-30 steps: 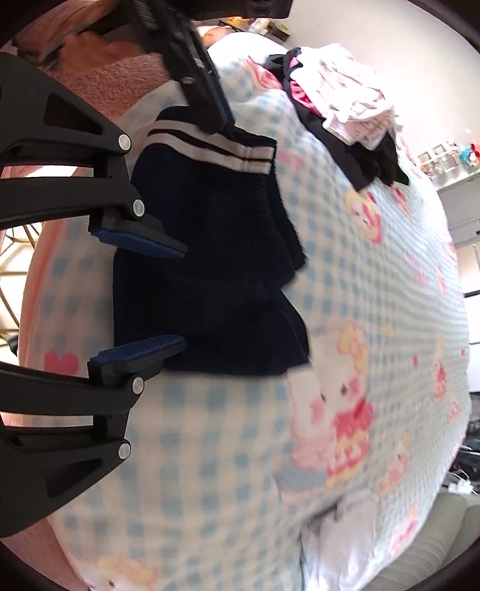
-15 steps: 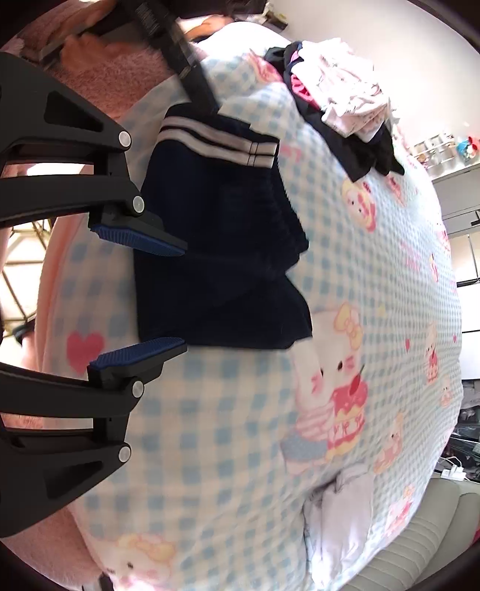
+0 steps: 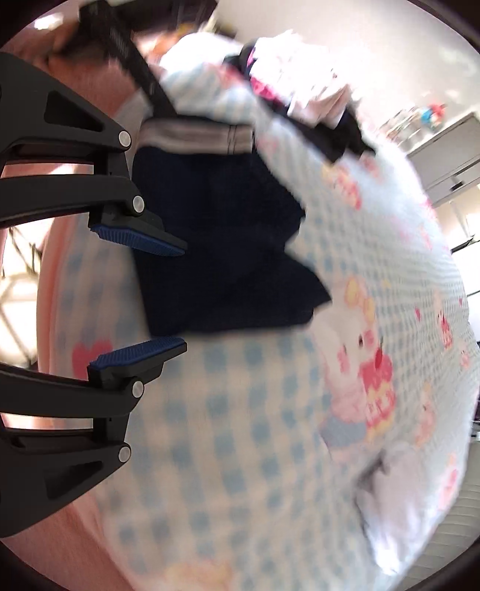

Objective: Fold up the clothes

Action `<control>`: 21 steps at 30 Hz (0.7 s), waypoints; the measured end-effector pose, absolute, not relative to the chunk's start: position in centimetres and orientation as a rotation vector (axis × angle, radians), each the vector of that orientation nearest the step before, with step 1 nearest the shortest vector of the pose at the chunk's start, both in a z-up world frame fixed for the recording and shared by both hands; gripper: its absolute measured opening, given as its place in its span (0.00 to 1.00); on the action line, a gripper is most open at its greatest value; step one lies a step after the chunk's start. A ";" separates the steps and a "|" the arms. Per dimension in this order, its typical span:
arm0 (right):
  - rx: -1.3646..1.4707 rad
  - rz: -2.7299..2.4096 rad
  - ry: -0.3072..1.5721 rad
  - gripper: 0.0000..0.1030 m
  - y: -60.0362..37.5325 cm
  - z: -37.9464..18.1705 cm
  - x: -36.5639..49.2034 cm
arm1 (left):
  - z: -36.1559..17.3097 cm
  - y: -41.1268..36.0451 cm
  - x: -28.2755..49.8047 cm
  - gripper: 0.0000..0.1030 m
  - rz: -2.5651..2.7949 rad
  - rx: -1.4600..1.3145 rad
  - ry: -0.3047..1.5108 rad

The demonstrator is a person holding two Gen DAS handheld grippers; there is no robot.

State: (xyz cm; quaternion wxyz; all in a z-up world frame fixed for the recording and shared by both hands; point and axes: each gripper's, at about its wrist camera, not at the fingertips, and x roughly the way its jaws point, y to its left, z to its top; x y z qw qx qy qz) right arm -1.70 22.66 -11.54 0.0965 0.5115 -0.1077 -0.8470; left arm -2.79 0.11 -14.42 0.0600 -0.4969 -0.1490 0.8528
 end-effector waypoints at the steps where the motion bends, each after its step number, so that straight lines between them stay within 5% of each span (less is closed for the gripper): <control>1: 1.541 -2.521 -0.261 0.50 22.2 -12.0 -1.8 | -14.7 0.3 -3.0 0.55 2.592 -1.540 -0.419; 11: 1.585 -2.632 -0.176 0.50 24.2 -11.8 -1.7 | -15.5 -1.7 -2.4 0.55 2.513 -1.505 -0.661; 21: 1.563 -2.540 -0.110 0.51 23.6 -11.8 -1.1 | -16.3 -1.4 -1.1 0.56 2.504 -1.599 -0.626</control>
